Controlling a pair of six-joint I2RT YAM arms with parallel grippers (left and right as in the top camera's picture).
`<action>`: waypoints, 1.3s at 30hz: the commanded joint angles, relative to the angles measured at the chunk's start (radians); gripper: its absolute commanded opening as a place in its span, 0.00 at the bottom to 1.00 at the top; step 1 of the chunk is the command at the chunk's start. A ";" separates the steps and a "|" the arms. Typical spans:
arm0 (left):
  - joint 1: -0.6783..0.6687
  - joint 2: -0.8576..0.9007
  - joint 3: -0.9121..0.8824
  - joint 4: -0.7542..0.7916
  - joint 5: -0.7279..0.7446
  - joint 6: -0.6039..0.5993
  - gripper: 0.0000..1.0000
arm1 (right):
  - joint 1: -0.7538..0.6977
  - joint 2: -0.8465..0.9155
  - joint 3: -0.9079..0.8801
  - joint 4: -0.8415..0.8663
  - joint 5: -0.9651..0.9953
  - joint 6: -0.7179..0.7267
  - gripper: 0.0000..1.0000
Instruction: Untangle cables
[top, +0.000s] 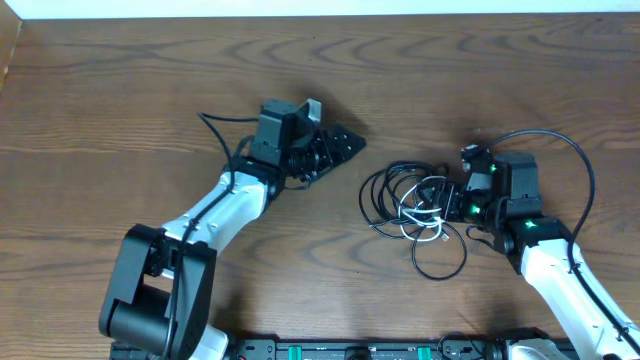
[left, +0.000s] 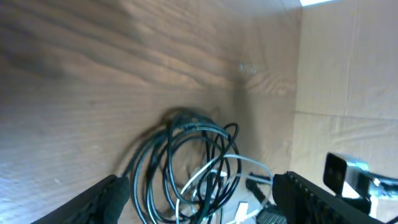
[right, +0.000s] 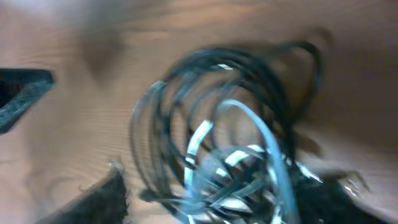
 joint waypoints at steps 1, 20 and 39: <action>-0.033 -0.013 0.006 -0.019 -0.061 0.002 0.80 | 0.003 0.000 0.007 -0.049 0.168 0.076 0.88; -0.048 -0.013 0.006 -0.101 -0.121 0.002 0.80 | 0.008 0.236 0.007 0.145 -0.026 0.108 0.94; -0.048 -0.013 0.006 -0.271 -0.262 0.011 0.80 | 0.127 0.253 0.007 0.397 -0.286 0.048 0.98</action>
